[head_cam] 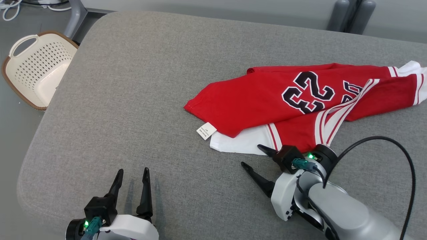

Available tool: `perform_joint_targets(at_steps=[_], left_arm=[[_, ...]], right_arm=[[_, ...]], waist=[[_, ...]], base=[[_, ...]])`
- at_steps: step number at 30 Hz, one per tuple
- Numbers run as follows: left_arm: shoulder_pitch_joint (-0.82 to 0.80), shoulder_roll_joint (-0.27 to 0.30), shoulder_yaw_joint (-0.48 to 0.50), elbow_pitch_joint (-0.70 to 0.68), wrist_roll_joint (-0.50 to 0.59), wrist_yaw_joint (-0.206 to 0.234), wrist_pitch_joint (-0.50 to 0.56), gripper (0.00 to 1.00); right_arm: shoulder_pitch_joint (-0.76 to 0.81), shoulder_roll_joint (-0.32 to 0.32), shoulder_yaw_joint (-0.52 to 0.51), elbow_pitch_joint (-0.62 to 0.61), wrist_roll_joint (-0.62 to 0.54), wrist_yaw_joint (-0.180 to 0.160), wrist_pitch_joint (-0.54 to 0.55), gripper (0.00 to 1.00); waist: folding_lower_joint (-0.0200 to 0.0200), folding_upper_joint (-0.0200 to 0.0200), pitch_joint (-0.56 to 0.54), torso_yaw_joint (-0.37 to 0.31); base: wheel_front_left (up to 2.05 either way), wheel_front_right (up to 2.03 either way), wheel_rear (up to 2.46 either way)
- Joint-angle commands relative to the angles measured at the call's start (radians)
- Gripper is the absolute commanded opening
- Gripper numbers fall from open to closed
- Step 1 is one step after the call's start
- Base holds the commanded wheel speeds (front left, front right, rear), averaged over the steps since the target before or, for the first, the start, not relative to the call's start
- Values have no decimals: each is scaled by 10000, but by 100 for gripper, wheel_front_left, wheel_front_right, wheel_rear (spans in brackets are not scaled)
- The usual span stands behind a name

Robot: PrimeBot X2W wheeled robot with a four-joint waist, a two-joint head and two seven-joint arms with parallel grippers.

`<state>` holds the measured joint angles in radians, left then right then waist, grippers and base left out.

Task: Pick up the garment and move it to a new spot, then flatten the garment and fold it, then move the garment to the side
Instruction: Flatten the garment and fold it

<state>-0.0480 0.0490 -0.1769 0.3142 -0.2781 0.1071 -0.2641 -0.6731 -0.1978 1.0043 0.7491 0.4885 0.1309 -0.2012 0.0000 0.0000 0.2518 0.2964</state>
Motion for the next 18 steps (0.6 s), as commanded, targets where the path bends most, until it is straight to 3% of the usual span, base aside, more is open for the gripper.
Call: perform_joint_targets(at_steps=[1, 11, 12, 13, 14, 15, 16, 17, 18], left_arm=[[-10, 36, 8, -5, -35, 63, 2, 100], [-128, 35, -124, -52, -173, 110, 2, 100], [-167, 36, -143, -45, -190, 106, 2, 100], [-199, 36, -166, -39, -200, 108, 2, 100], [-220, 36, -184, -43, -212, 120, 2, 100], [-236, 36, -205, -52, -223, 135, 2, 100], [-241, 36, -214, -55, -229, 146, 2, 100], [-234, 36, -212, -51, -245, 162, 2, 100], [-232, 36, -204, -50, -257, 178, 2, 100]], right_arm=[[-103, -11, 49, 48, 68, -3, 70, 100], [-790, 575, 738, 1487, -227, -3, 230, 100], [-846, 623, 777, 1688, -265, -3, 264, 95], [-884, 667, 814, 1881, -310, -3, 344, 86], [-896, 711, 806, 2084, -299, -3, 408, 66], [-902, 735, 810, 2243, -292, -3, 430, 42], [-887, 755, 835, 2403, -290, -3, 439, 9], [-853, 760, 848, 2539, -255, -3, 441, 0], [-830, 757, 880, 2639, -231, -3, 395, 0]], waist=[[0, 0, -1, 34], [0, 0, 118, 218], [0, 0, 136, 235], [0, 0, 148, 254], [0, 0, 153, 272], [0, 0, 160, 290], [0, 0, 158, 303], [0, 0, 152, 307], [0, 0, 146, 301]], base=[[0, 0, 0], [0, 0, 0], [0, 0, 0], [0, 0, 0], [0, 0, 0], [0, 0, 0], [0, 0, 0], [0, 0, 0], [0, 0, 0]])
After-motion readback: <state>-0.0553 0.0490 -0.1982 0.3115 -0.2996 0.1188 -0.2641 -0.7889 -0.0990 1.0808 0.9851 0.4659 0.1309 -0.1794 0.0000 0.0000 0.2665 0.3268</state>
